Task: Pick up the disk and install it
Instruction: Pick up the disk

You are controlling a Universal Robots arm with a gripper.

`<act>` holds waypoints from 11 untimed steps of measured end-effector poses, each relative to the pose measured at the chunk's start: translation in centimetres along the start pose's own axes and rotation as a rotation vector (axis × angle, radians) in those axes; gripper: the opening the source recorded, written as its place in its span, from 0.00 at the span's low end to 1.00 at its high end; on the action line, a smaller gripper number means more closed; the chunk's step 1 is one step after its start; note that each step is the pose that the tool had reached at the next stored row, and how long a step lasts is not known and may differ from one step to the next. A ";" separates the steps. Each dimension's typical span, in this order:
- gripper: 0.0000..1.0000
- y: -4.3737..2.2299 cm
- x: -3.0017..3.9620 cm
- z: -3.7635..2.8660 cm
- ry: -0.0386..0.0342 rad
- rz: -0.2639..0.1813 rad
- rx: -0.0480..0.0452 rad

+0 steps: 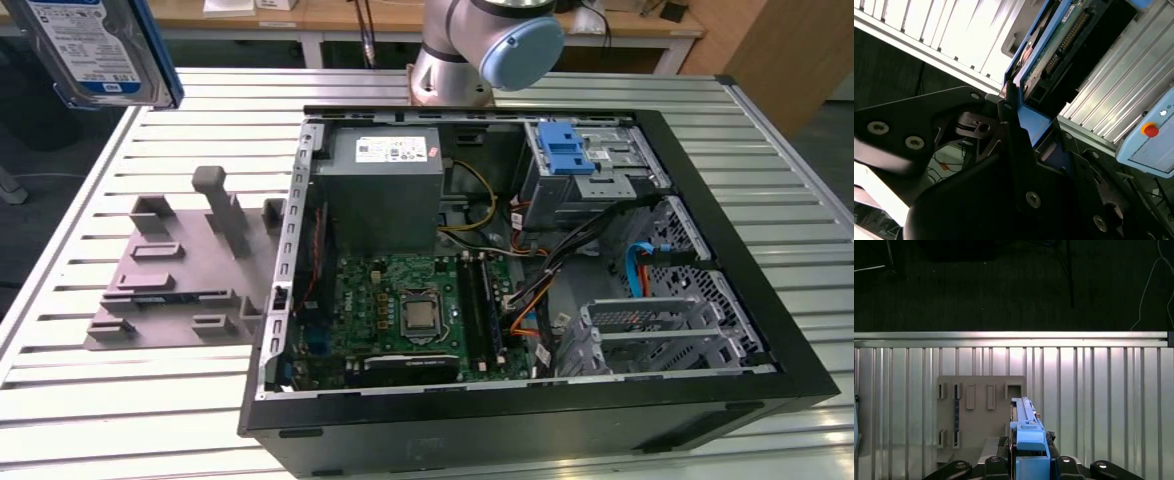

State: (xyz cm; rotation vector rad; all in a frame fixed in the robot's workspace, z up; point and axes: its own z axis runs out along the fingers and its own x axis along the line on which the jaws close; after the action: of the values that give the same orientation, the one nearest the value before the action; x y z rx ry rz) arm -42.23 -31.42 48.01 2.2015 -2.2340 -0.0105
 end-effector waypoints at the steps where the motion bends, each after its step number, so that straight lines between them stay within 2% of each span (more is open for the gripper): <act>1: 0.36 0.00 0.00 -0.06 0.0000 0.000 0.0000; 11: 0.36 -0.08 -0.01 -0.15 0.0001 0.000 -0.0002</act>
State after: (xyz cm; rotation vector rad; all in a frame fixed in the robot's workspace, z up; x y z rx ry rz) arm -42.15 -31.41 48.16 2.2013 -2.2339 -0.0107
